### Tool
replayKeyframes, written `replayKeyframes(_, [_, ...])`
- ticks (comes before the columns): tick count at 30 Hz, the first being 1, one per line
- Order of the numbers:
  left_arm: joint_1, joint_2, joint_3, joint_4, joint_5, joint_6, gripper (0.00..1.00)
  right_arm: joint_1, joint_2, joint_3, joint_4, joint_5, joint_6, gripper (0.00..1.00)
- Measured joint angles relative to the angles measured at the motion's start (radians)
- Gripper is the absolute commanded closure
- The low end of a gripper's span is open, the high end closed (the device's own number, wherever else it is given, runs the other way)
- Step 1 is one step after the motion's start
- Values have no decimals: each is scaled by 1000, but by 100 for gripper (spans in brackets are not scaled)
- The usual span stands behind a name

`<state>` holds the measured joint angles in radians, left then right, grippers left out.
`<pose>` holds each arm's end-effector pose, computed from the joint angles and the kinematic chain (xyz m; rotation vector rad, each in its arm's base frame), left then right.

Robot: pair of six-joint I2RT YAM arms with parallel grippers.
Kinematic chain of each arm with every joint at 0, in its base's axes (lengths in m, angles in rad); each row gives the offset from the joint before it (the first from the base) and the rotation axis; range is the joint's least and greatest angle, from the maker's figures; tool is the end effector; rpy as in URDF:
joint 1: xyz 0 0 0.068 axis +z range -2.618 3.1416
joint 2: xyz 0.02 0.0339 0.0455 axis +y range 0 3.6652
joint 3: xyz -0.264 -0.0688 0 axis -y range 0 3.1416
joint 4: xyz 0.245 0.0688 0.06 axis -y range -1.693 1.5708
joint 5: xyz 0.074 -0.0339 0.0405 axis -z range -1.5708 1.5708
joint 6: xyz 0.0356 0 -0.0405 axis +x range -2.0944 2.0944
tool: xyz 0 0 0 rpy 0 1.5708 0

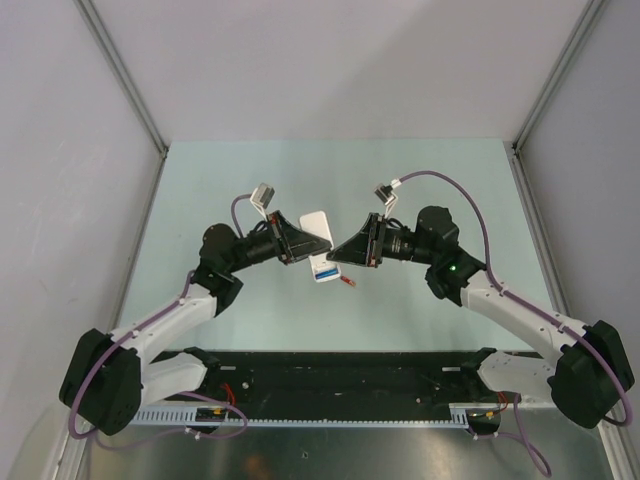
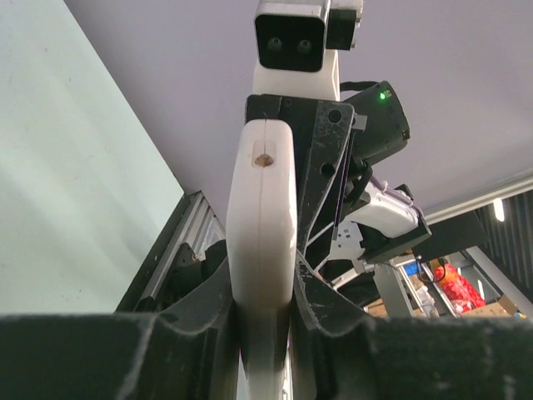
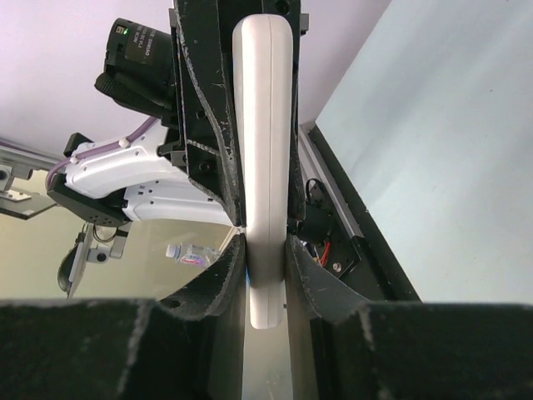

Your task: Load the batteries into the remote control

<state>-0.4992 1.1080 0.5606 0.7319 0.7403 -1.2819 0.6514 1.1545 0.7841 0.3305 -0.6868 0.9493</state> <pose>0.2002 -0.1365 0.2918 0.0808 1.7688 -1.8929 0.1969 0.1785 0.3181 -0.3484 1.8930 1.7085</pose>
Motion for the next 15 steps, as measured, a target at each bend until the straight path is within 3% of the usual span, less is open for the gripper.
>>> replayKeyframes(1, [0,-2,-2,0,0,0,79,0,0,0,0,-3,0,100])
replayKeyframes(5, [0,-8,-6,1,0,0,100,0,0,0,0,-11,1,100])
replayKeyframes(6, [0,-9,-6,1,0,0,100,0,0,0,1,-12,1,100])
replayKeyframes(10, [0,-13,-11,2,-3,0,100,0,1,0,1,-19,5,61])
replayKeyframes(15, [0,-17,-27,2,-7,-1,100,-14,1,-1,-24,-20,-3,44])
